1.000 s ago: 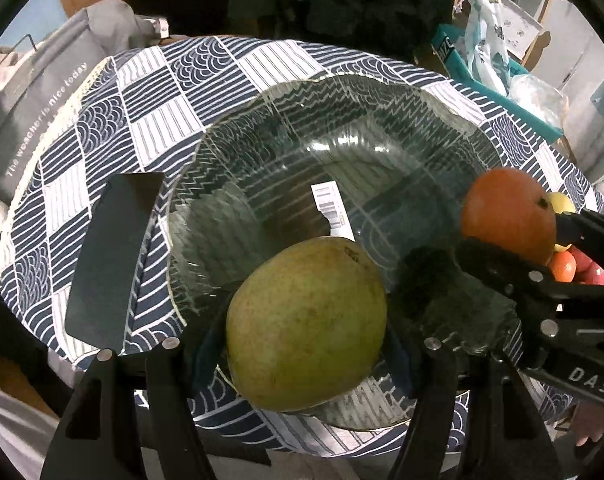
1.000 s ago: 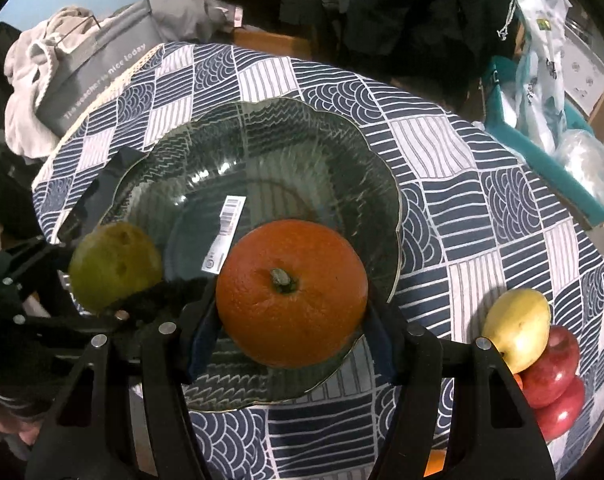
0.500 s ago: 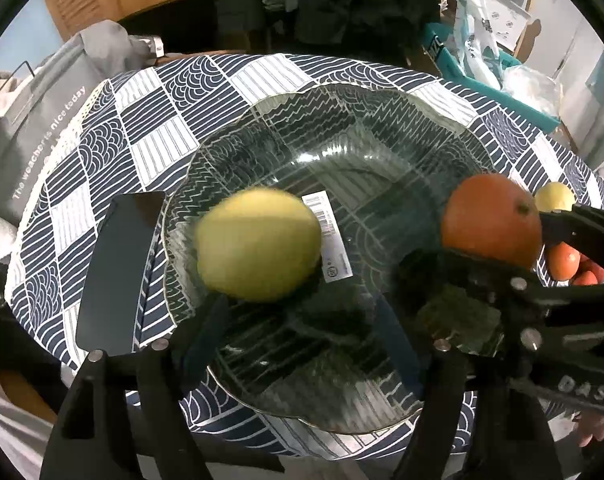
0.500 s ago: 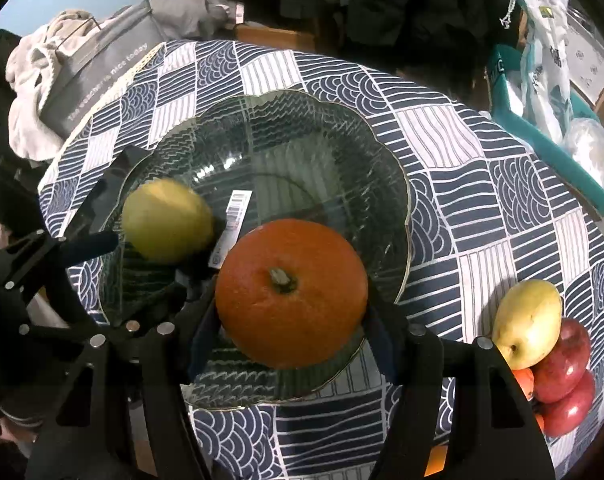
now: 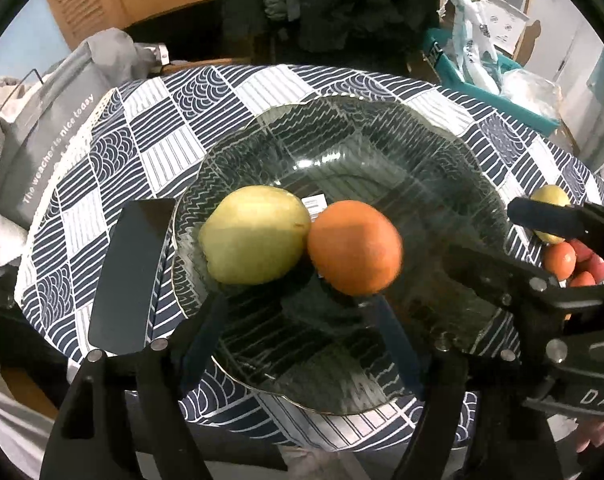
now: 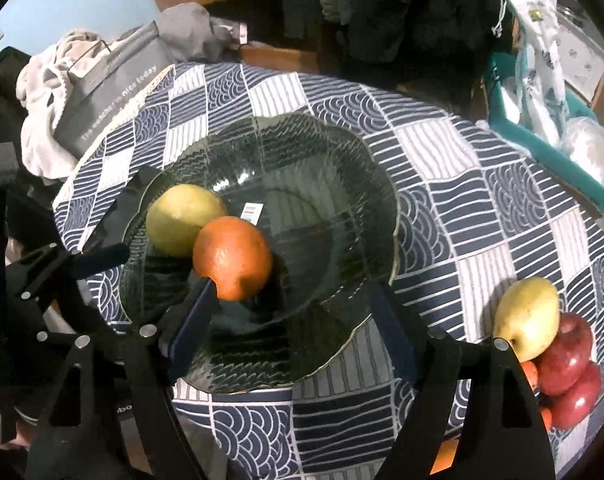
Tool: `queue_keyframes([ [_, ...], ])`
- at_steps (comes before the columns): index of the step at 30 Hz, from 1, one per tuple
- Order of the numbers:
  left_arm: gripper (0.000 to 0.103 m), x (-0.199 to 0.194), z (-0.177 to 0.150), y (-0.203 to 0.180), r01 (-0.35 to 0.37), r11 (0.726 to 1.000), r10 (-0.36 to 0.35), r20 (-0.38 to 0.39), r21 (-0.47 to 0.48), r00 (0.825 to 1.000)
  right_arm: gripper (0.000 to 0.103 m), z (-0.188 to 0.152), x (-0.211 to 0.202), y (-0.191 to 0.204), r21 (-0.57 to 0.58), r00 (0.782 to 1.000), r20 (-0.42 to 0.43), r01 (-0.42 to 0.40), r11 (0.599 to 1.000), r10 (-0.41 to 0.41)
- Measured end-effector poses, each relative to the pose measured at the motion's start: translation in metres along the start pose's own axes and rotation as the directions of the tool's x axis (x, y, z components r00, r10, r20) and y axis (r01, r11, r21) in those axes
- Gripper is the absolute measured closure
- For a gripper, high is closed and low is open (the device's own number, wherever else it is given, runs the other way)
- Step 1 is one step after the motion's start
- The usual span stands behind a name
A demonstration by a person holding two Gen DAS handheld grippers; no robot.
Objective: Organize fruits
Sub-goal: 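Open the left tool over the bowl while the right tool releases the orange into it, then withdraw both tools from the bowl toward the remaining fruit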
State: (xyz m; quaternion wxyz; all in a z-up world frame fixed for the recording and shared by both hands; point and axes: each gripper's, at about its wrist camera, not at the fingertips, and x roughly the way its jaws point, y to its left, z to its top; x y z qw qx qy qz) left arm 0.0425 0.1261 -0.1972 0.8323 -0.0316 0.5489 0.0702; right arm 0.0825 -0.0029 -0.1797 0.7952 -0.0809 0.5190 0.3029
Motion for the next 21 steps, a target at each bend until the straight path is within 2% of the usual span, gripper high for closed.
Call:
queue_keyframes([
  [9,0.025,-0.033,0.008,-0.015,0.029,1.000,-0.030,0.074,0.006,0.997,0.024,0.006,-0.045,0.002,-0.027,0.988,0.128,0.086,0.996,-0.082],
  [14,0.024,-0.050,0.013,-0.026,0.055,0.998,-0.057,0.112,0.016,0.992,0.024,0.007,-0.075,-0.002,-0.024,0.970,0.200,0.148,0.989,-0.140],
  [21,0.024,-0.066,0.018,-0.041,0.078,0.996,-0.083,0.144,0.040,0.986,0.024,0.005,-0.112,-0.013,-0.001,0.945,0.268,0.194,0.981,-0.186],
])
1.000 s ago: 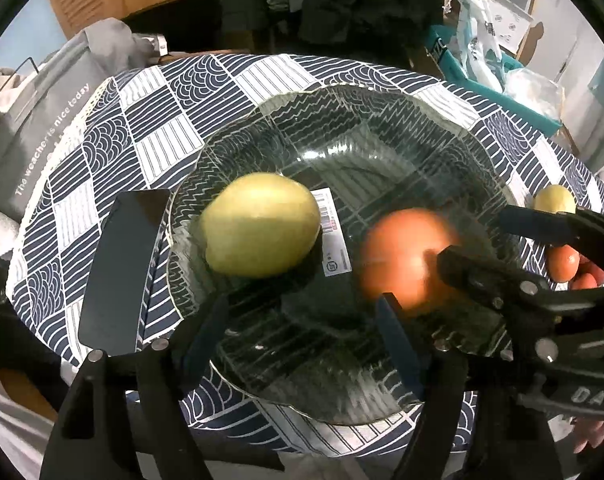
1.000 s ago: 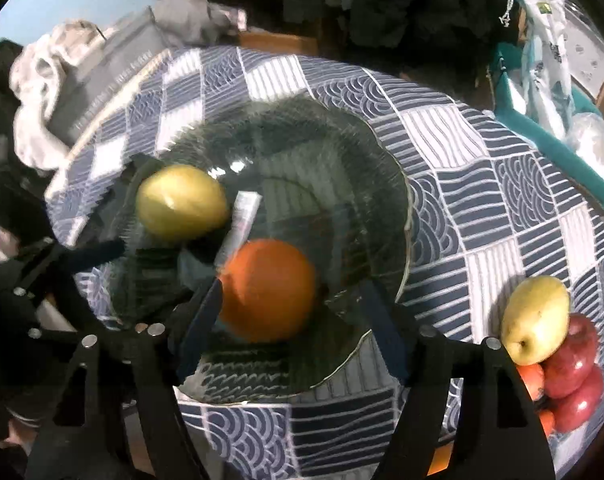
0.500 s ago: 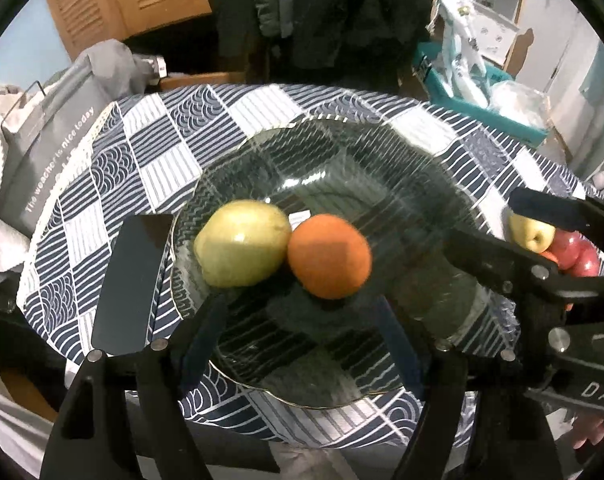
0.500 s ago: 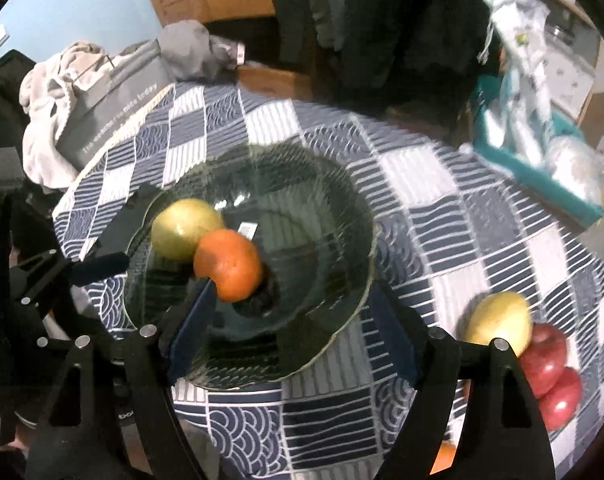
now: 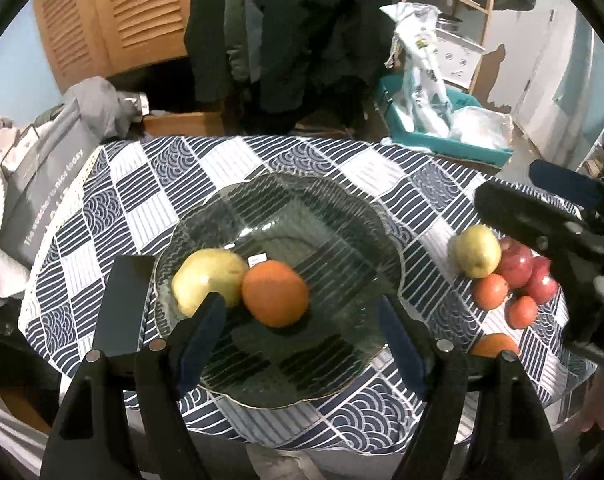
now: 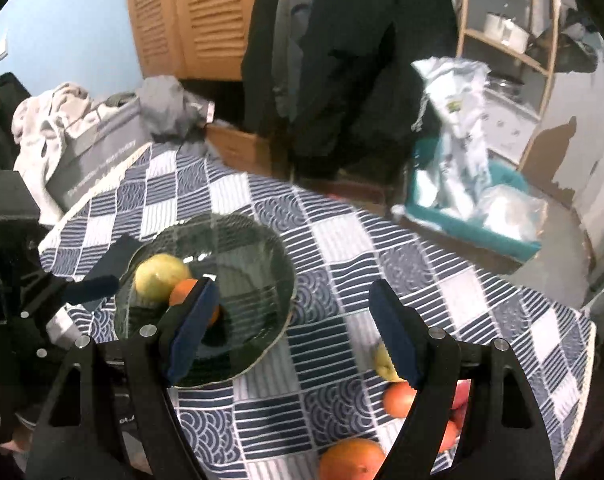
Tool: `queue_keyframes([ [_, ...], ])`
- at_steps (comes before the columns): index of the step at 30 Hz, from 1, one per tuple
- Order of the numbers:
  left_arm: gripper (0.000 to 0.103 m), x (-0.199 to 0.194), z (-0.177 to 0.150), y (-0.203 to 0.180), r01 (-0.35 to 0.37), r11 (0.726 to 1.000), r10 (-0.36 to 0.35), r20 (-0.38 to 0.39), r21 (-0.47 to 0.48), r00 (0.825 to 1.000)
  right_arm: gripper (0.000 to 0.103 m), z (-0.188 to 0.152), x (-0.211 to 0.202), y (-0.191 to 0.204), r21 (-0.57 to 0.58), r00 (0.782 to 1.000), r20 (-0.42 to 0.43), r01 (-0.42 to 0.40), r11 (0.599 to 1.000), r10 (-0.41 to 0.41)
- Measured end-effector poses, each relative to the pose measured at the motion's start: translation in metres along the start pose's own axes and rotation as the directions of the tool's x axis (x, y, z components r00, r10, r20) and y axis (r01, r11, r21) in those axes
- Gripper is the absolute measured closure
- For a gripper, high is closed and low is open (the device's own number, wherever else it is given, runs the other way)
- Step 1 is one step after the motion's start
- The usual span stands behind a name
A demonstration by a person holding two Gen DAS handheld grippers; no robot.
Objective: Organize fruits
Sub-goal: 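Withdraw both tools from the bowl toward the remaining fruit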
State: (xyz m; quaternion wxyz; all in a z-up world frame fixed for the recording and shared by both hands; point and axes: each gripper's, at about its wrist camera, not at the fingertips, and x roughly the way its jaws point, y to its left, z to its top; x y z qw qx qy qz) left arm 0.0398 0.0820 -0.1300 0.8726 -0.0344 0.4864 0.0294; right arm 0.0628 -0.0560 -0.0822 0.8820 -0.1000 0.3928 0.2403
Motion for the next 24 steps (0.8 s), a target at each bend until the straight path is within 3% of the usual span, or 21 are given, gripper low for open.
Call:
queue_keyframes([
  [9,0.024,-0.018,0.009,-0.014,0.047,0.999,-0.046,0.041,-0.015,0.998,0.024,-0.007,-0.047,-0.033,0.052,0.997,0.063,0.043,0.998,-0.046],
  [15,0.024,-0.039,0.015,-0.028,0.072,0.997,-0.072,0.091,-0.002,0.993,0.023,-0.016,-0.075,-0.052,0.057,0.987,0.109,0.116,0.992,-0.122],
  [24,0.023,-0.061,0.021,-0.042,0.106,0.994,-0.103,0.144,-0.010,0.984,0.023,-0.034,-0.105,-0.082,0.101,0.974,0.145,0.162,0.982,-0.175],
])
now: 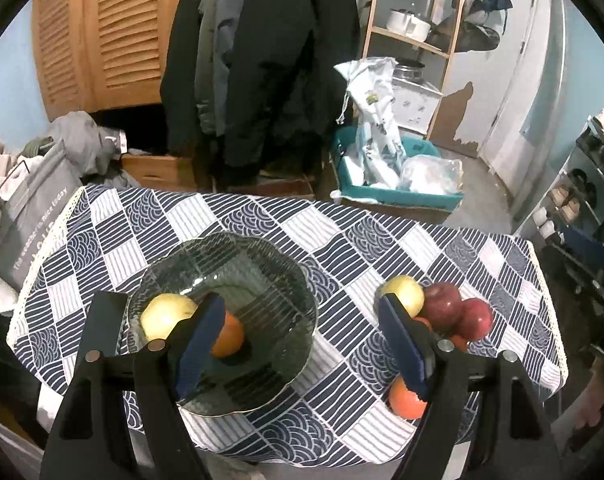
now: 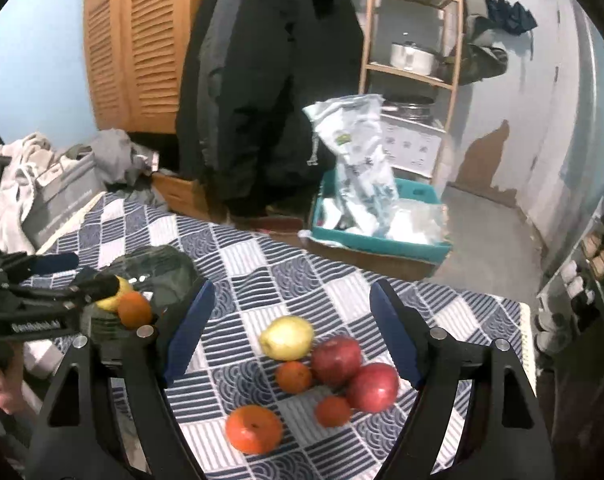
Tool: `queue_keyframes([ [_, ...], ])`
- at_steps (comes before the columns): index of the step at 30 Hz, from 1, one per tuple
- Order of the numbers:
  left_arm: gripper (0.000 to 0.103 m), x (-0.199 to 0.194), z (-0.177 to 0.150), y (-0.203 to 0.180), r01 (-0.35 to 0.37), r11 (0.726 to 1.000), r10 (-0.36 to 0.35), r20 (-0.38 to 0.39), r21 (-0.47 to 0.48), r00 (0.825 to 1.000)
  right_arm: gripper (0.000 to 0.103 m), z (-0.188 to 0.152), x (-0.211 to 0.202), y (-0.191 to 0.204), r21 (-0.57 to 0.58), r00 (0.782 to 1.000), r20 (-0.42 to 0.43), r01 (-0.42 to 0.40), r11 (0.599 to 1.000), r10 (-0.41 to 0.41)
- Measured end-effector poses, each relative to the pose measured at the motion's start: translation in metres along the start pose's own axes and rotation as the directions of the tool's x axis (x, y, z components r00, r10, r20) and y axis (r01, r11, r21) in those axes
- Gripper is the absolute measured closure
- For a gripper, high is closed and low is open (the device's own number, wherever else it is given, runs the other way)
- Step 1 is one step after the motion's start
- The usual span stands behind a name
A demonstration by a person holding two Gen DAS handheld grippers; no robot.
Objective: Organize fruits
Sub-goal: 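Withdraw both tools from the bowl toward the remaining fruit, then grasp a large orange with the left tool while the right tool grasps a large red apple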
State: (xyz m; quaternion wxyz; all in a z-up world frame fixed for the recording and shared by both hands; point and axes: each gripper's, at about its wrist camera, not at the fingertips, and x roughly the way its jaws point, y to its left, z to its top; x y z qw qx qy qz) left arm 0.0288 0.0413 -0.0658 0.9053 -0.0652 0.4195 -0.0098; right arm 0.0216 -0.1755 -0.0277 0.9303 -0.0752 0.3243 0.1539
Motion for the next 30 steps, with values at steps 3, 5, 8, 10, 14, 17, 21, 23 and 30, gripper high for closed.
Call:
queue_keyframes([
  [3,0.023,-0.001,0.001,-0.008,0.000,1.000,0.000,0.005,0.010,1.000,0.022,-0.004,-0.007,-0.012,0.019,1.000,0.006,0.010,1.000,-0.010],
  [5,0.022,-0.001,0.001,-0.014,-0.002,1.000,0.002,0.008,0.022,1.000,0.021,-0.007,-0.010,-0.020,0.026,1.000,0.012,0.023,0.999,-0.024],
  [8,0.018,0.000,0.001,-0.023,-0.016,0.999,0.015,0.015,0.039,1.000,0.020,-0.012,-0.012,-0.030,0.030,0.999,0.012,0.046,0.998,-0.047],
  [10,0.018,0.000,0.001,-0.030,-0.025,0.998,0.024,0.027,0.054,0.999,0.020,-0.015,-0.012,-0.038,0.038,0.998,0.008,0.057,0.998,-0.057],
  [14,0.017,0.003,0.000,-0.043,-0.023,0.996,0.021,0.022,0.082,1.000,0.020,-0.023,-0.011,-0.056,0.065,0.997,-0.011,0.083,0.994,-0.083],
  [17,0.016,0.011,-0.001,-0.053,-0.014,0.995,0.013,0.003,0.099,1.000,0.020,-0.031,-0.008,-0.065,0.073,0.995,-0.031,0.098,0.992,-0.096],
  [21,0.015,0.022,-0.005,-0.063,-0.004,0.994,0.007,-0.027,0.110,1.000,0.020,-0.043,0.004,-0.074,0.076,0.990,-0.086,0.114,0.991,-0.108],
  [23,0.015,0.029,-0.008,-0.067,-0.006,0.993,0.011,-0.037,0.116,0.999,0.020,-0.048,0.013,-0.077,0.080,0.987,-0.117,0.119,0.990,-0.109],
  [30,0.015,0.056,-0.016,-0.073,-0.036,0.989,0.048,-0.082,0.141,0.995,0.020,-0.066,0.041,-0.088,0.104,0.974,-0.207,0.115,0.988,-0.092],
])
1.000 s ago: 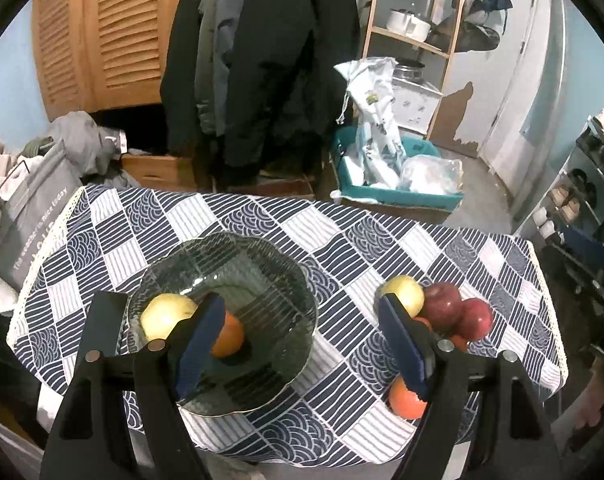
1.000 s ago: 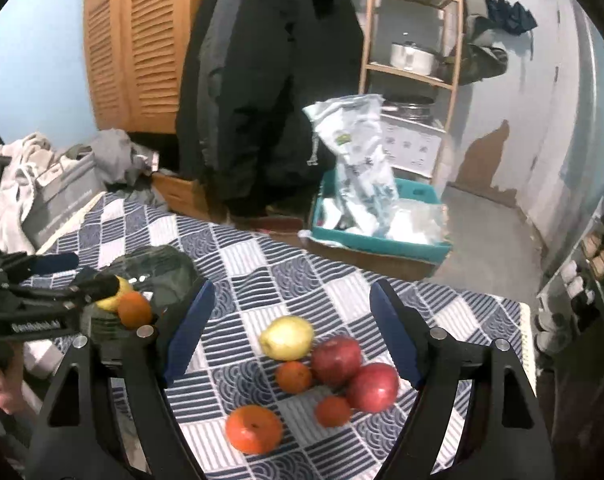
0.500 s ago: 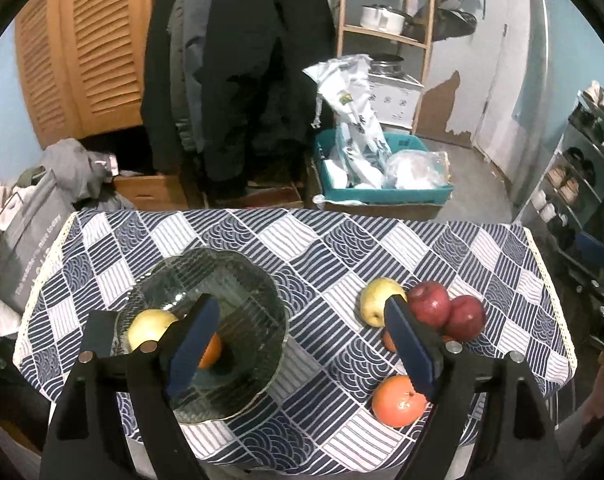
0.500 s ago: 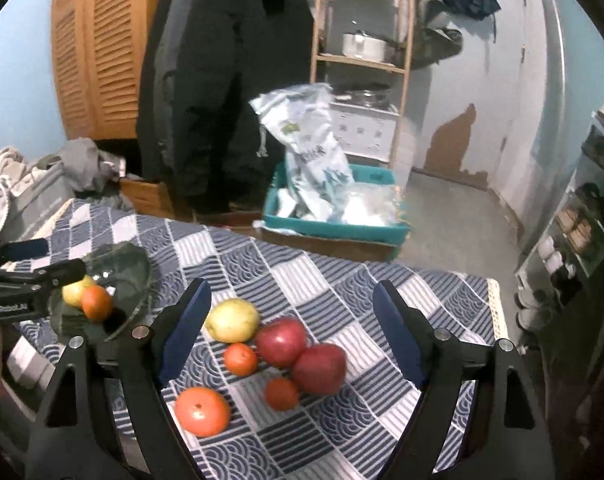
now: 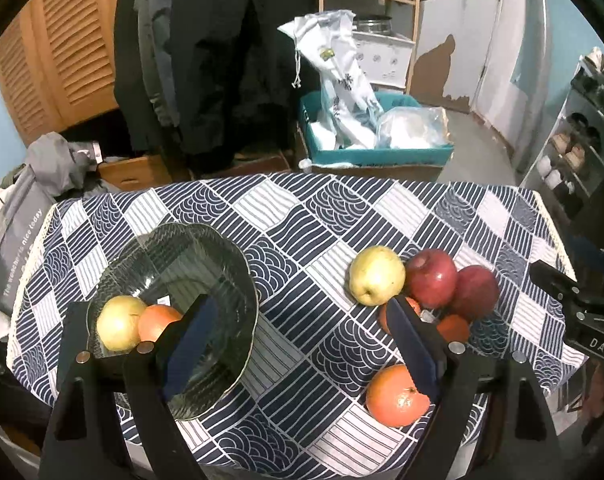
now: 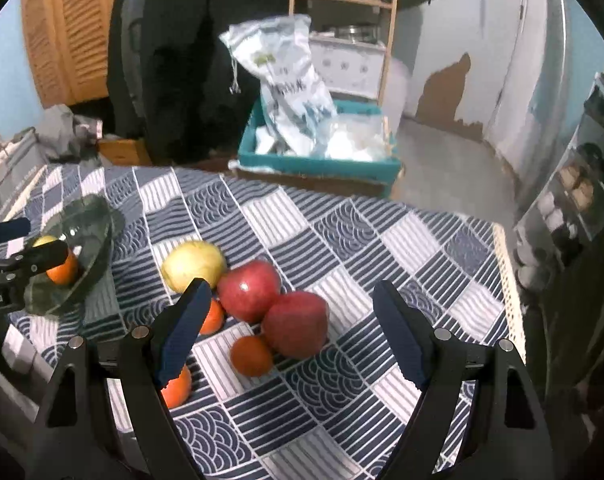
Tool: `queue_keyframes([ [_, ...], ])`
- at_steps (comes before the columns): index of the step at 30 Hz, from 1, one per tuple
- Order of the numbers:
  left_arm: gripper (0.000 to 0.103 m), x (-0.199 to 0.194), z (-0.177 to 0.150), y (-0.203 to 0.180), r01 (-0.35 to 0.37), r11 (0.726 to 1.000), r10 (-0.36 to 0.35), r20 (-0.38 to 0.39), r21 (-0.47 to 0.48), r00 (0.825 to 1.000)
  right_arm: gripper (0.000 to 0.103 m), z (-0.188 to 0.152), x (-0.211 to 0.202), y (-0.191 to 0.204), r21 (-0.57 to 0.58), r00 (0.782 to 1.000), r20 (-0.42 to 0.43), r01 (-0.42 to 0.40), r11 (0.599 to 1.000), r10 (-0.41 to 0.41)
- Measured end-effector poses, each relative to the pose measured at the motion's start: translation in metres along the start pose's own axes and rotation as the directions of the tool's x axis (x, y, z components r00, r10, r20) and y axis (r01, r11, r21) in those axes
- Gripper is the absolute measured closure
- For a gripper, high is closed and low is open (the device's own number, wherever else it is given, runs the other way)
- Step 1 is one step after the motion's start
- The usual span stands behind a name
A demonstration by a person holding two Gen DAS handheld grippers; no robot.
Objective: Organize fruits
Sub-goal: 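Grasp a large orange with the left tool while the right tool grasps a large red apple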
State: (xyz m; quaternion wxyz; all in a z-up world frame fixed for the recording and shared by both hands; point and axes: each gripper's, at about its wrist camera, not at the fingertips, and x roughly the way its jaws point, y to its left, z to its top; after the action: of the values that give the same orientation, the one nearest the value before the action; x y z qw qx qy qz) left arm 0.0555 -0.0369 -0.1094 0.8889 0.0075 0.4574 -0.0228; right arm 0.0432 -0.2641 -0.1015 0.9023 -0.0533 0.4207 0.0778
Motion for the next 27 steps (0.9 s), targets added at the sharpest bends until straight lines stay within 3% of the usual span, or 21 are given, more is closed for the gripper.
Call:
queue_keyframes([
  [11,0.015,0.039,-0.009,-0.008,-0.018,1.000,0.019,-0.070,0.019,0.997,0.020,-0.016,0.064,0.002,-0.014,0.985,-0.171,-0.012,1.000,0.009],
  [27,0.015,0.075,-0.020,-0.022,-0.042,0.995,0.051,-0.106,0.088,0.993,0.020,-0.033,0.124,-0.011,0.047,0.950,-0.311,-0.027,0.999,0.040],
])
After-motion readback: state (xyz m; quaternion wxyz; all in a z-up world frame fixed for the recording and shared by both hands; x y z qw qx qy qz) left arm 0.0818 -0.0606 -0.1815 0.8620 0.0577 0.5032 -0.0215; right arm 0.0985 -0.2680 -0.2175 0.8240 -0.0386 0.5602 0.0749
